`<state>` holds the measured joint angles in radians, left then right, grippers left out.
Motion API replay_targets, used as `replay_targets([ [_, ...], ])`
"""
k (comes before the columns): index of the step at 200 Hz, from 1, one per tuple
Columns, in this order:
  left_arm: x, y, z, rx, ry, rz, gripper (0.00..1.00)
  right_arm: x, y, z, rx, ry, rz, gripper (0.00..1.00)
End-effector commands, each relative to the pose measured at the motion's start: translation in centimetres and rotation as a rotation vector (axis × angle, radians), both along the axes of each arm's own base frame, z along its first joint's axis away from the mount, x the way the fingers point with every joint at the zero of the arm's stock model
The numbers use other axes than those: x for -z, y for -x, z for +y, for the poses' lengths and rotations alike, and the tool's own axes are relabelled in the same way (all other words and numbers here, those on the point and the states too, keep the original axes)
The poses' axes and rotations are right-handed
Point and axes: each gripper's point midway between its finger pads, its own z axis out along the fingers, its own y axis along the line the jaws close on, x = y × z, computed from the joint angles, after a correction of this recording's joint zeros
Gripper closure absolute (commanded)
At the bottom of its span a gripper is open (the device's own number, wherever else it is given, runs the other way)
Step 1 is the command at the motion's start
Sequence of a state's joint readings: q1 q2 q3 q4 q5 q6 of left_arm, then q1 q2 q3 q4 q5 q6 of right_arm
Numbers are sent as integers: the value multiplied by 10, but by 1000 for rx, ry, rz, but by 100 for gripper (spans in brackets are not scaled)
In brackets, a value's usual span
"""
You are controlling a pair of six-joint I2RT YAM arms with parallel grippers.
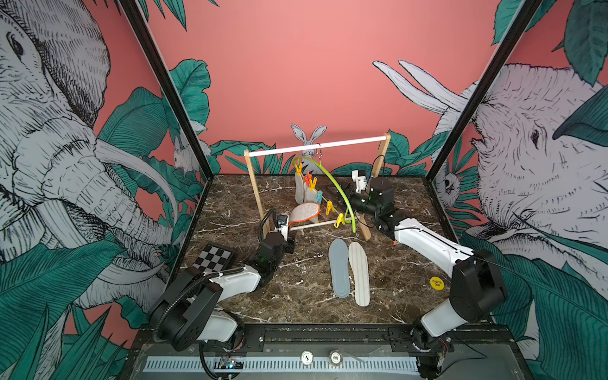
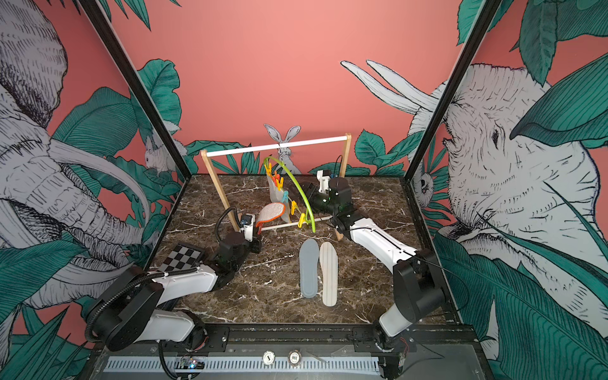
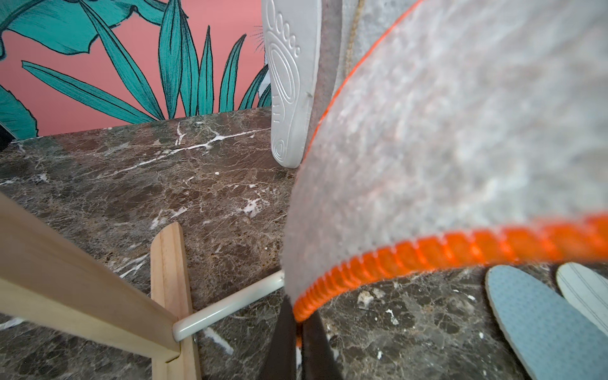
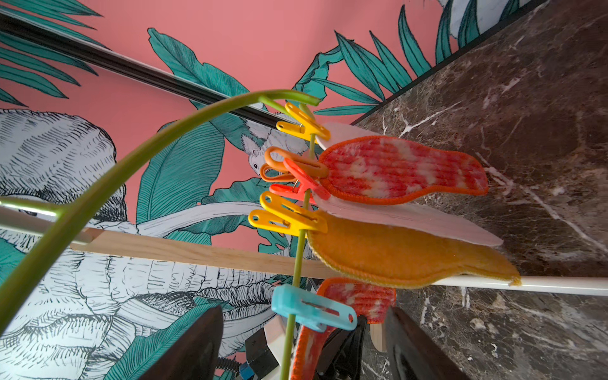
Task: Take the shoe insoles off the hanger
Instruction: Open the clamp at the hanger.
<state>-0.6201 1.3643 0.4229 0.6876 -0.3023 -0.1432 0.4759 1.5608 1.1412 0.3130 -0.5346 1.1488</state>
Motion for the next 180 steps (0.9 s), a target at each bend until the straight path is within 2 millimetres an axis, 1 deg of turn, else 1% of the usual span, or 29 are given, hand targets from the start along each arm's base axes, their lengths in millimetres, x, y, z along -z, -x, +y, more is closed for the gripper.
replay_targets([
  [1,2,7,3,11,9,20,100,-11,0,-15,32,3,-49,21],
  [46,3,15,0,49,12,45,100,1,0,-34,66,19,-31,22],
  [70,3,21,1,64,10,57,100,9,1,-40,69,35,-27,24],
  [87,4,26,1,82,4,76,100,15,3,-48,89,56,-36,26],
  [108,3,33,-1,112,6,103,100,26,9,-59,121,97,-53,26],
  [141,3,48,-10,194,5,166,100,34,23,-74,150,157,-117,24],
  [166,3,61,-18,263,25,216,100,41,36,-75,88,172,-133,23],
  [180,2,69,-22,298,45,243,100,49,42,-74,66,160,-132,23],
])
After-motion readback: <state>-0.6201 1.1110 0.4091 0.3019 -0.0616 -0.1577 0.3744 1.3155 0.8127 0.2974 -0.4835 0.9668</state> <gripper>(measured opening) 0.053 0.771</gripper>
